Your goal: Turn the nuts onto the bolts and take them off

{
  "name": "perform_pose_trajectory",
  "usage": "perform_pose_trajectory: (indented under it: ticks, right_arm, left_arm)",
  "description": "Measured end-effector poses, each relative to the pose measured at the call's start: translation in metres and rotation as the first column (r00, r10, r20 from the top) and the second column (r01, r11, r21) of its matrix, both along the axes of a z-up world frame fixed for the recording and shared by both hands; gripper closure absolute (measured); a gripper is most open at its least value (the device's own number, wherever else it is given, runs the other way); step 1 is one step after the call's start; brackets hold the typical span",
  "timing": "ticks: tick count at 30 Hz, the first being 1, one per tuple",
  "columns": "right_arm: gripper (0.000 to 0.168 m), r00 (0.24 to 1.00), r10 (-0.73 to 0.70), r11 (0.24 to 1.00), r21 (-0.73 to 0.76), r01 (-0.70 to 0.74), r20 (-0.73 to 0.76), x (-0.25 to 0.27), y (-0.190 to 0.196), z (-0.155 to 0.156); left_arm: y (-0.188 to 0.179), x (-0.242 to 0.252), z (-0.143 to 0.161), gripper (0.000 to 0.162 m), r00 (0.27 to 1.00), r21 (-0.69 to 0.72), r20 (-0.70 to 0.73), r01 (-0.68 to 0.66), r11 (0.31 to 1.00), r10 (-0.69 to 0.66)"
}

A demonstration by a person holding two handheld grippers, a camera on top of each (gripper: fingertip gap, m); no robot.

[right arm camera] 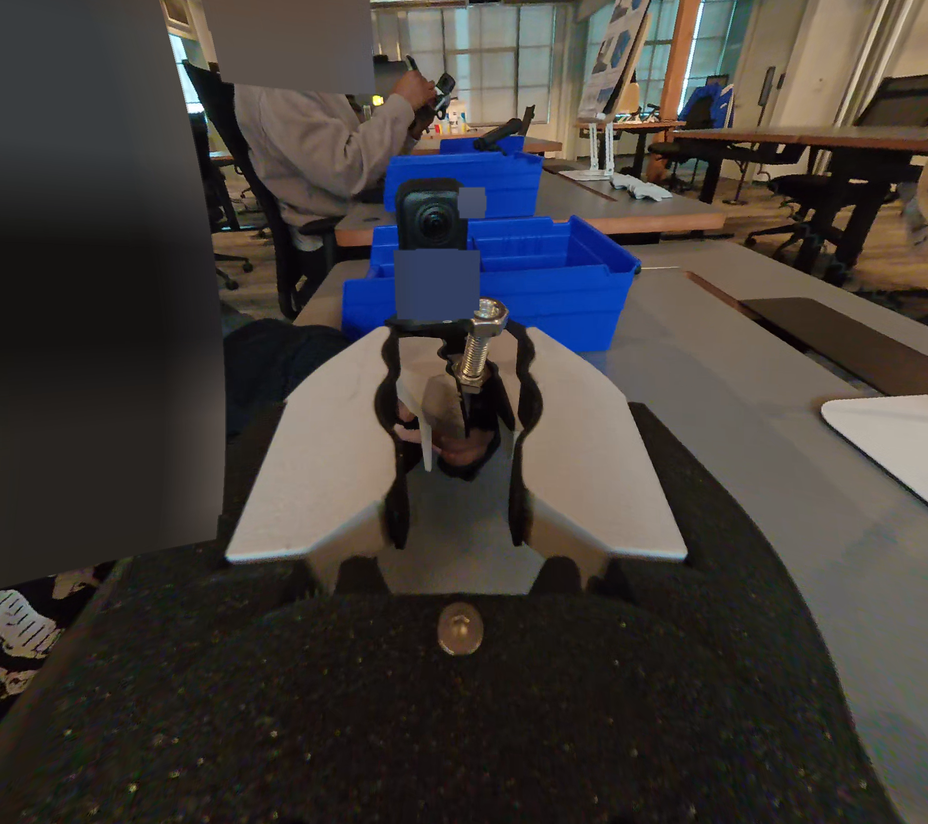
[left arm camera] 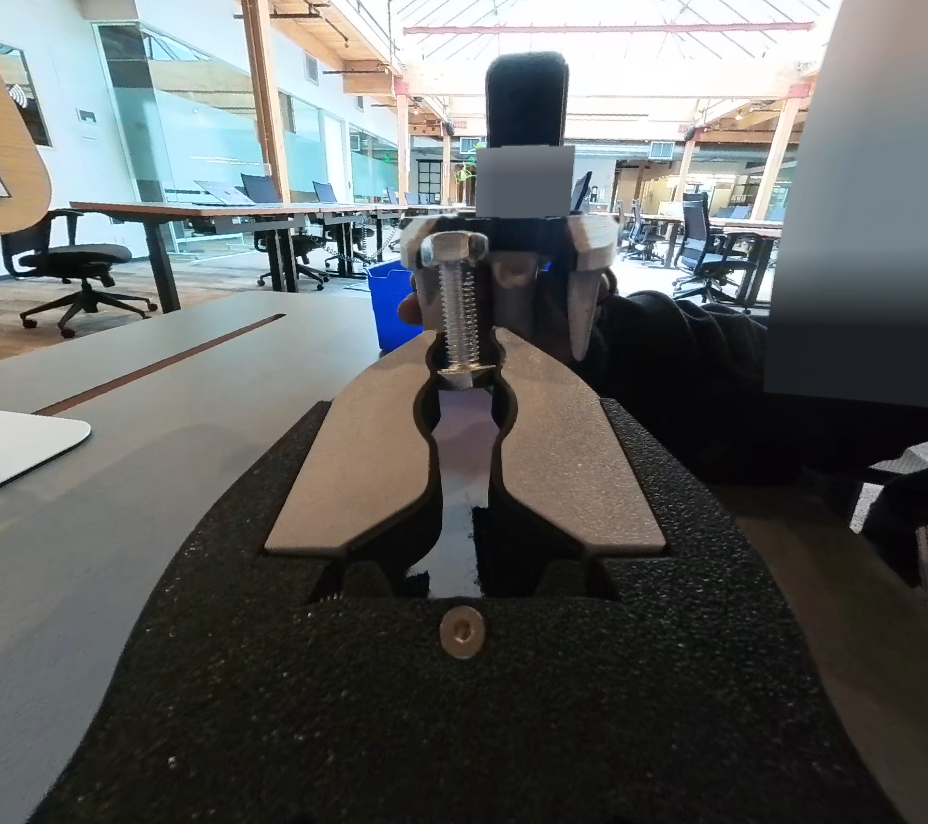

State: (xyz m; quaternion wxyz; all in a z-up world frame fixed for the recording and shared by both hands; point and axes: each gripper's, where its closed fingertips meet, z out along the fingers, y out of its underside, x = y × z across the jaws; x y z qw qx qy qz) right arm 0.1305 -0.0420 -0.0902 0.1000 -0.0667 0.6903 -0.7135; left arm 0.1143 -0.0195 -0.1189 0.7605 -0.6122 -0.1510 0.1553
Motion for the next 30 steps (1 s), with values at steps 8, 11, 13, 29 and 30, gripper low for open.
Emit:
perform_pose_trajectory:
  ticks: [8, 11, 13, 29, 30]
  right_arm:
    - [0.14, 0.999, -0.037, 0.999, 0.038, 0.037, 0.019, -0.005, -0.002, -0.007]
    - [0.141, 0.999, -0.028, 0.997, 0.066, 0.026, 0.028, -0.004, -0.005, -0.013]
    - [0.144, 0.999, -0.029, 0.999, 0.017, 0.029, 0.017, -0.003, -0.005, -0.006]
    - [0.127, 0.999, -0.005, 0.997, -0.07, 0.009, 0.053, -0.002, 0.003, 0.011]
    - [0.126, 0.999, -0.009, 0.998, -0.063, 0.012, 0.053, -0.003, 0.001, 0.009]
  left_arm:
    - [-0.001, 0.001, 0.003, 0.146, 1.0, 0.016, -0.003, 0.001, 1.0, -0.001]
    - [-0.002, 0.001, 0.003, 0.146, 1.0, 0.015, -0.004, 0.002, 1.0, -0.002]
    - [-0.002, 0.001, 0.003, 0.146, 1.0, 0.014, -0.005, -0.002, 1.0, 0.002]
    - [-0.001, 0.0, 0.003, 0.146, 1.0, 0.013, 0.0, 0.001, 1.0, -0.001]
    - [-0.001, 0.0, 0.002, 0.146, 1.0, 0.012, 0.0, 0.004, 1.0, -0.004]
